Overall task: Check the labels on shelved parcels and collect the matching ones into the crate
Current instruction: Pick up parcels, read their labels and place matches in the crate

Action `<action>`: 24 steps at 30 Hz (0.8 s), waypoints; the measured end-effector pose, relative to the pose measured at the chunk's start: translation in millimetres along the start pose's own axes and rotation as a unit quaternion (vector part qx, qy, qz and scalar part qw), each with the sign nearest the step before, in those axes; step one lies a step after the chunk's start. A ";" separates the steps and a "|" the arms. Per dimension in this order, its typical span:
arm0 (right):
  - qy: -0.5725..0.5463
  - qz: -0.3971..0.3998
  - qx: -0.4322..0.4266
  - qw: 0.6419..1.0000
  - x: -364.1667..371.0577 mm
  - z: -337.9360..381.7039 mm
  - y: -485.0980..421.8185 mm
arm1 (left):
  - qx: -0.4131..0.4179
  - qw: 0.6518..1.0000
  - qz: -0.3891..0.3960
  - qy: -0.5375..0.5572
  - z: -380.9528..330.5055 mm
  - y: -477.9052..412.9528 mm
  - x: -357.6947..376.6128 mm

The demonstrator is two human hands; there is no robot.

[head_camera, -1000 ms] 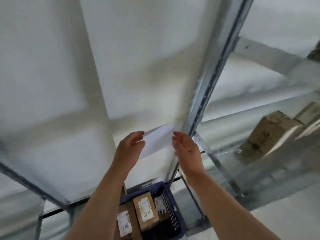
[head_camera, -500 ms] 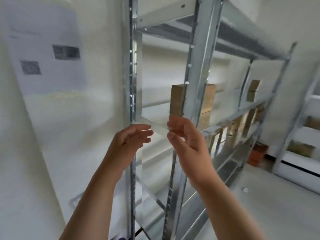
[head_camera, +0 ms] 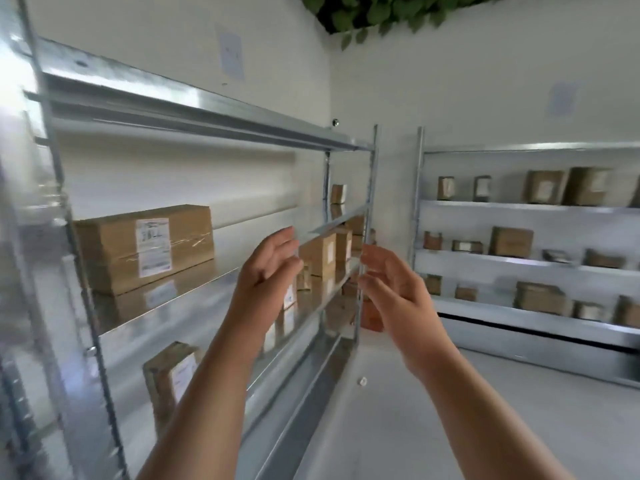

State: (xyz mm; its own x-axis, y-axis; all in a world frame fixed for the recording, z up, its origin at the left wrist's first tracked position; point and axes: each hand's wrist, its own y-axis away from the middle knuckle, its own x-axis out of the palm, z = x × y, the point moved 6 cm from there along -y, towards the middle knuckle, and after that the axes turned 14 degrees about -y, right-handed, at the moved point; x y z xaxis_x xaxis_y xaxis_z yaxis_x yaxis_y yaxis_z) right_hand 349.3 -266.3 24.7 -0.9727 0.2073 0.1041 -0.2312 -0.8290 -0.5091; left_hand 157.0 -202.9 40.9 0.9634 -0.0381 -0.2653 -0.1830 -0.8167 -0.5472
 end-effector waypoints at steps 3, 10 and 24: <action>0.002 -0.026 0.020 0.999 -52.7 -19.3 -26.5 | 0.005 1.000 0.028 0.009 8.1 -35.5 58.3; 0.023 -0.072 0.030 0.997 -125.0 -94.8 -133.6 | 0.011 0.998 0.060 0.032 74.9 -156.1 161.7; 0.077 -0.102 0.020 0.992 -204.5 -231.0 -466.0 | -0.004 0.996 0.075 0.045 225.1 -482.2 315.8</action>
State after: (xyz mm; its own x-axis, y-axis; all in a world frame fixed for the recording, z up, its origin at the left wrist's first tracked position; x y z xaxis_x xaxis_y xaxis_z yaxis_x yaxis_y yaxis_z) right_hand 660.4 197.6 43.3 -0.8921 0.4469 0.0674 -0.4258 -0.7813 -0.4562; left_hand 505.4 308.5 42.3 0.9388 -0.2112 -0.2721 -0.3254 -0.8027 -0.4998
